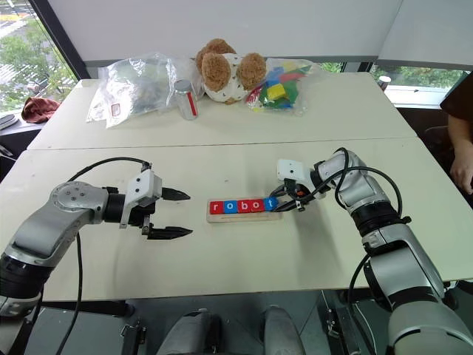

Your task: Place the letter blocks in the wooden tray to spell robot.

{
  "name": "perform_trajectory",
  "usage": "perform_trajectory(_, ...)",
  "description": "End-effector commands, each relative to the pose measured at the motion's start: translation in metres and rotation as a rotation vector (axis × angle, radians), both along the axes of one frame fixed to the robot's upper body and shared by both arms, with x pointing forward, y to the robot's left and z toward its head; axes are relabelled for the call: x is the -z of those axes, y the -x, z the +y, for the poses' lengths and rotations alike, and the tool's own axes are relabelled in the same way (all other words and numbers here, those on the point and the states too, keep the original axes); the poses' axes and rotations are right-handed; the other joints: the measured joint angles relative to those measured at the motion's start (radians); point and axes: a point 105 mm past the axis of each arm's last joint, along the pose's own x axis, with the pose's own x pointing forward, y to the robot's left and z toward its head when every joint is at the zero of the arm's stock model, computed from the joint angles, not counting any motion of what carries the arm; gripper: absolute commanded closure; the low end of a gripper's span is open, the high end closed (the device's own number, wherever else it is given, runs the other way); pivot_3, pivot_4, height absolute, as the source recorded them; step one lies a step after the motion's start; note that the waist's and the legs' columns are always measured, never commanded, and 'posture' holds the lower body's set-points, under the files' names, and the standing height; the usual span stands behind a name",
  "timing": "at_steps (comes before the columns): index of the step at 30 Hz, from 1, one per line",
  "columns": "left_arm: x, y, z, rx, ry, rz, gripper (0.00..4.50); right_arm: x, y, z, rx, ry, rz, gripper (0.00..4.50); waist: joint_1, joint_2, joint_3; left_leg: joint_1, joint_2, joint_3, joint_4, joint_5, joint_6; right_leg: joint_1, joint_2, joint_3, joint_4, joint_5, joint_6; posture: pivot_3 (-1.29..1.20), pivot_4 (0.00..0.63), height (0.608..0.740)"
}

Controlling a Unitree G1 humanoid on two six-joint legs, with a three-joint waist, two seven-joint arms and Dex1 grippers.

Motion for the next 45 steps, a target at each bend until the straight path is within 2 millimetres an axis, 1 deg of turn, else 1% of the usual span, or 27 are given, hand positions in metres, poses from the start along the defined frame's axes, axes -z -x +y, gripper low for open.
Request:
perform_trajectory(1,-0.008,0.001,-0.002,0.007,0.013,-0.033,0.00,-0.013,-0.002,0.008,-0.025,-0.017,-0.028,3.40,0.000,0.000,0.000,0.000,0.000,0.000,0.000,0.000,0.000,0.000,0.000,0.000,0.000,0.000,0.000,0.00,0.150,0.740)
perform_trajectory(9,-0.007,0.001,-0.002,0.003,0.011,-0.034,0.00,-0.011,-0.002,0.008,-0.014,-0.020,-0.017,3.40,-0.001,0.000,0.000,0.000,0.000,0.000,0.000,0.000,0.000,0.000,0.000,0.000,0.000,0.000,0.000,0.00,0.150,0.740)
perform_trajectory(11,-0.006,0.001,-0.001,0.002,0.010,-0.034,0.00,-0.012,-0.003,0.009,-0.011,-0.027,-0.017,2.35,-0.001,0.000,0.000,0.000,0.000,0.000,0.000,0.000,0.000,0.000,0.000,0.000,0.000,0.000,0.000,0.00,0.150,0.740)
perform_trajectory(12,-0.006,0.001,-0.001,0.002,0.010,-0.034,0.00,-0.013,-0.003,0.010,-0.008,-0.033,-0.019,1.95,-0.001,0.000,0.000,0.000,0.000,0.000,0.000,0.000,0.000,0.000,0.000,0.000,0.000,0.000,0.000,0.00,0.150,0.740)
perform_trajectory(15,-0.006,0.001,-0.001,0.002,0.010,-0.034,0.00,-0.018,-0.007,0.012,0.008,-0.054,-0.045,0.35,-0.001,0.000,0.000,0.000,0.000,0.000,0.000,0.000,0.000,0.000,0.000,0.000,0.000,0.000,0.000,0.00,0.150,0.740)
perform_trajectory(16,-0.006,0.000,-0.001,0.002,0.010,-0.034,0.00,-0.022,-0.009,0.012,0.019,-0.064,-0.065,0.10,-0.001,0.000,0.000,0.000,0.000,0.000,0.000,0.000,0.000,0.000,0.000,0.000,0.000,0.000,0.000,0.00,0.150,0.740)
perform_trajectory(23,-0.004,0.000,0.000,0.001,0.006,-0.033,0.00,-0.046,-0.016,0.012,0.081,-0.158,-0.111,0.10,0.000,0.000,0.000,0.000,0.000,0.000,0.000,0.000,0.000,0.000,0.000,0.000,0.000,0.000,0.000,0.00,0.150,0.740)
perform_trajectory(26,-0.004,0.000,0.000,0.001,0.005,-0.034,0.00,-0.052,-0.011,0.009,0.095,-0.187,-0.097,0.10,0.000,0.000,0.000,0.000,0.000,0.000,0.000,0.000,0.000,0.000,0.000,0.000,0.000,0.000,0.000,0.00,0.150,0.740)
perform_trajectory(31,-0.004,-0.002,0.000,0.005,0.003,-0.035,0.00,-0.043,0.006,0.009,0.074,-0.179,-0.055,0.10,0.002,0.000,0.000,0.000,0.000,0.000,0.000,0.000,0.001,0.000,0.000,0.000,0.000,0.000,0.000,0.00,0.150,0.740)
perform_trajectory(33,-0.004,-0.004,-0.001,0.008,0.003,-0.037,0.00,-0.041,0.007,0.008,0.100,-0.190,-0.060,0.10,0.001,0.000,0.000,0.000,0.000,0.000,0.000,-0.002,0.003,0.000,0.000,0.000,0.000,0.000,0.000,0.00,0.150,0.740)
perform_trajectory(38,-0.003,-0.005,-0.002,0.014,0.002,-0.037,0.00,-0.038,0.001,-0.001,0.158,-0.174,-0.101,0.10,0.000,0.000,0.000,0.000,0.000,0.000,0.000,-0.002,0.004,0.000,0.000,0.000,0.000,0.000,0.000,0.00,0.150,0.740)
perform_trajectory(39,-0.003,-0.005,-0.002,0.014,0.002,-0.036,0.00,-0.038,-0.003,-0.001,0.182,-0.182,-0.112,0.10,0.000,0.000,0.000,0.000,0.000,0.000,0.000,-0.002,0.004,0.000,0.000,0.000,0.000,0.000,0.000,0.00,0.150,0.740)
perform_trajectory(41,-0.002,-0.005,-0.002,0.014,0.001,-0.034,0.00,-0.040,-0.008,0.001,0.201,-0.199,-0.119,0.10,0.000,0.000,0.000,0.000,0.000,0.000,0.000,-0.002,0.004,-0.001,0.000,0.000,0.001,0.000,0.000,0.00,0.150,0.740)
perform_trajectory(45,-0.001,-0.006,-0.004,0.017,0.004,-0.033,0.00,-0.039,-0.009,0.009,0.189,-0.198,-0.115,0.10,0.000,0.000,0.000,0.000,0.000,0.000,0.000,-0.001,0.002,-0.001,0.000,0.000,0.001,0.000,0.000,0.00,0.150,0.740)
